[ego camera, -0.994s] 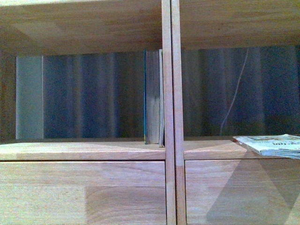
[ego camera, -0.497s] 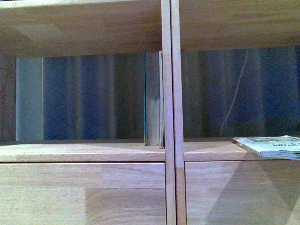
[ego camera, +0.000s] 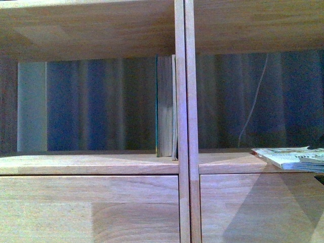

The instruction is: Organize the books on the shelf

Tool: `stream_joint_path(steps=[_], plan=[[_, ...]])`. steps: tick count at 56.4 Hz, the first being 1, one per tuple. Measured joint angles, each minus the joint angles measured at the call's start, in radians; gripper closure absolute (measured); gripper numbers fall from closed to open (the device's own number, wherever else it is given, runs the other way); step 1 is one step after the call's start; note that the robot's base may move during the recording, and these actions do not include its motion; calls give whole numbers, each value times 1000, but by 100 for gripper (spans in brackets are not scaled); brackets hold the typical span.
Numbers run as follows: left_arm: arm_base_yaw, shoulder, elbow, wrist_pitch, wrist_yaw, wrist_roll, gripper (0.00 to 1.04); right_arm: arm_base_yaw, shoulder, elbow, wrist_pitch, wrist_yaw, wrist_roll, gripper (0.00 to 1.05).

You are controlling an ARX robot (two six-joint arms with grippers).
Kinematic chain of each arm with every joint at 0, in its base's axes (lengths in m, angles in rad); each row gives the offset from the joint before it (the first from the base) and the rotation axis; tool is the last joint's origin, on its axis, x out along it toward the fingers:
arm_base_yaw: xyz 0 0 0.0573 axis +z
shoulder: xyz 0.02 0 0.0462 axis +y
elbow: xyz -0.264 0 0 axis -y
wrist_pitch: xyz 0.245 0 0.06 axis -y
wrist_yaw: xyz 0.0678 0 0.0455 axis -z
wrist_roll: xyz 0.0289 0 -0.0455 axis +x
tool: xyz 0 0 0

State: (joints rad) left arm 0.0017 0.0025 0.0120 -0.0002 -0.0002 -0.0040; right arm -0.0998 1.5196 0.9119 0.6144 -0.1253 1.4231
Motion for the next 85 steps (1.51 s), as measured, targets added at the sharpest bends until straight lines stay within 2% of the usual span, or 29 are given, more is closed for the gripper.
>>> stream_joint_path(steps=[12, 14, 21, 31, 33, 34, 36, 37, 38, 40, 44, 47, 52, 59, 69, 78, 85], plan=[[0, 0, 0, 0, 0, 0, 7, -6, 18, 10, 34, 10, 8, 92], [0, 0, 0, 0, 0, 0, 7, -8, 18, 10, 42, 8, 7, 96], [0, 0, 0, 0, 0, 0, 7, -14, 9, -7, 71, -8, 6, 97], [2, 2, 0, -1, 10, 1, 7, -22, -76, -86, 134, -84, -40, 97], [35, 29, 13, -31, 132, 13, 7, -25, -101, -100, 145, -106, -53, 97], [74, 62, 27, -53, 236, 22, 7, -29, -119, -108, 152, -117, -61, 97], [119, 109, 42, -53, 340, 29, 7, -32, -137, -115, 158, -135, -69, 97], [166, 164, 55, -41, 443, 35, 7, -36, -157, -121, 162, -145, -79, 97], [189, 194, 61, -32, 488, 35, 7, -37, -167, -124, 164, -153, -85, 97], [275, 303, 81, 27, 643, 33, 7, -43, -208, -134, 169, -187, -105, 97], [373, 450, 121, 134, 810, 23, 7, -64, -264, -147, 171, -222, -126, 97], [410, 537, 150, 207, 864, 9, 7, -79, -298, -155, 172, -237, -141, 97], [449, 701, 216, 360, 870, -41, 7, -112, -370, -175, 176, -286, -168, 97], [444, 849, 309, 481, 853, -107, 7, -124, -445, -197, 179, -349, -211, 97], [375, 1056, 516, 482, 798, -245, 7, -79, -540, -229, 222, -424, -298, 97], [283, 1188, 731, 386, 708, -377, 7, 38, -593, -255, 238, -448, -440, 97], [211, 1229, 846, 356, 744, -482, 7, 117, -584, -256, 229, -433, -533, 97]])
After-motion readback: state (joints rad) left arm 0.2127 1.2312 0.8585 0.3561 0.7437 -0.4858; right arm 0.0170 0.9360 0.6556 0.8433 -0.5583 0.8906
